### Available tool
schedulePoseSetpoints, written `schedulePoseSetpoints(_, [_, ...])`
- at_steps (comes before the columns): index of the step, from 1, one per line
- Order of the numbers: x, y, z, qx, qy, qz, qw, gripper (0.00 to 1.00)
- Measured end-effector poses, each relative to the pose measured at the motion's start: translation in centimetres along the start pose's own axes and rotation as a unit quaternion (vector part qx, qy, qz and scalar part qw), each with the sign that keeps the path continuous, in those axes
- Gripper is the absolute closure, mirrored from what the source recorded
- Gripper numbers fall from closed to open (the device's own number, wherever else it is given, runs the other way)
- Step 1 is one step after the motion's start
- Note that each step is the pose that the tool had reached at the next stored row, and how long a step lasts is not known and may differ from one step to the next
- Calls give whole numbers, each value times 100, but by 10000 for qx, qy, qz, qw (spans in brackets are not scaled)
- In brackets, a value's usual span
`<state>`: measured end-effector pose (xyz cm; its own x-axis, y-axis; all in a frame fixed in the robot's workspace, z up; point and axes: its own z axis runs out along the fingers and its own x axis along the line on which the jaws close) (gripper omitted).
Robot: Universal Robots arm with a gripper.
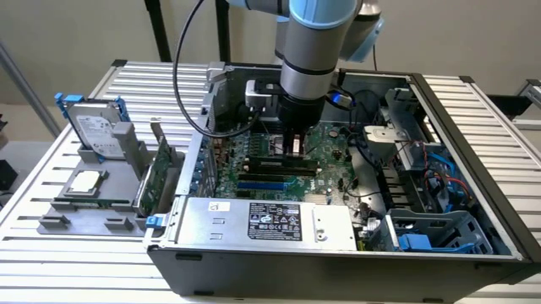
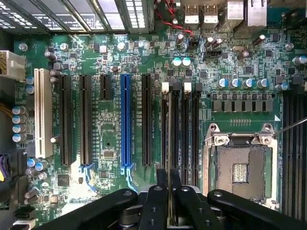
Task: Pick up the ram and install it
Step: 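Insert the ram into the slot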
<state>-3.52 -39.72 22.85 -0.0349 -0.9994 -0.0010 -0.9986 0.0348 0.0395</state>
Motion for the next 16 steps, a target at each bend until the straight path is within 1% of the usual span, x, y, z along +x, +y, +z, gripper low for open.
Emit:
schedulePoseSetpoints(7, [0,-1,12,-21,2,-41,10000,100])
schedulePoseSetpoints(16, [0,-2,25,-24,4,-81,10000,100])
